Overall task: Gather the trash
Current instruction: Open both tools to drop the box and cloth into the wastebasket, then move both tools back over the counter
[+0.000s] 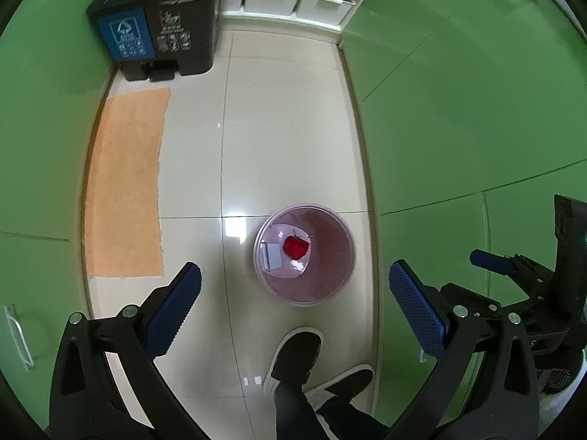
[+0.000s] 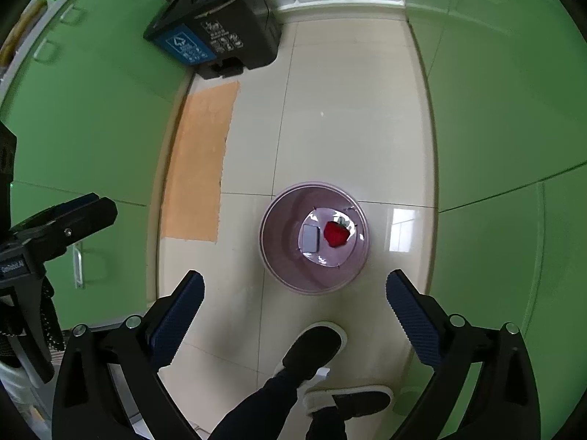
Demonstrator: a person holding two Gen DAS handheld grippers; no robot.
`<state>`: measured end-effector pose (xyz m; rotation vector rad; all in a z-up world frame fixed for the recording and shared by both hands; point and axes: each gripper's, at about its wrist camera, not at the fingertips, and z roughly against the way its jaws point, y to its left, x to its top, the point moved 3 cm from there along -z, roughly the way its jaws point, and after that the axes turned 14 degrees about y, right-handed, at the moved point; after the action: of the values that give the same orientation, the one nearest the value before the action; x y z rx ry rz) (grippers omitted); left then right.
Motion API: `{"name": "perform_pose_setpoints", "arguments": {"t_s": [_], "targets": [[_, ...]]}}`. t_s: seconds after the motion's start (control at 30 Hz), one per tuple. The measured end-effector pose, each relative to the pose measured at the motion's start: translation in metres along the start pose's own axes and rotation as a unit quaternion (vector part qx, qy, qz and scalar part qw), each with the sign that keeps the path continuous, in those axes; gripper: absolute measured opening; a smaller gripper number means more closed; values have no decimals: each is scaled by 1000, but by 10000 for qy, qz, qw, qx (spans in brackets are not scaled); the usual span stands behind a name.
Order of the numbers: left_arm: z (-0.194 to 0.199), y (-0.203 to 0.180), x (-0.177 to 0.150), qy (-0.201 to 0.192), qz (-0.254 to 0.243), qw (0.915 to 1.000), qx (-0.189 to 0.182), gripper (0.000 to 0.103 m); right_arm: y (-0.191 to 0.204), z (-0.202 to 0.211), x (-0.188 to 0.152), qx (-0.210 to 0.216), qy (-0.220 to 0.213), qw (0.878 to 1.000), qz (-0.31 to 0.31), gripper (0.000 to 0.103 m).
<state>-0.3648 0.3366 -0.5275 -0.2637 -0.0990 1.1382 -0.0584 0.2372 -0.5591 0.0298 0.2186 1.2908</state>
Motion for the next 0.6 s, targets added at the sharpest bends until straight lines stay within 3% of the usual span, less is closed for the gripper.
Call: {"name": "perform_pose_setpoints", "arguments": {"t_s": [0.17,0.3,0.6], "targets": [[73,-41,-10,-180,-310,9993,127,100,11,72,-20,-36,-248,9997,-70,95],[145,-76,-20,-416,-564,9974,185,100,22,157,-47,-35,-661,9977,-130,95],[277,-174,-46,-869,-1362,9868,123,100,16,332,-138,-115,-1711,9838,-522,97]]}}
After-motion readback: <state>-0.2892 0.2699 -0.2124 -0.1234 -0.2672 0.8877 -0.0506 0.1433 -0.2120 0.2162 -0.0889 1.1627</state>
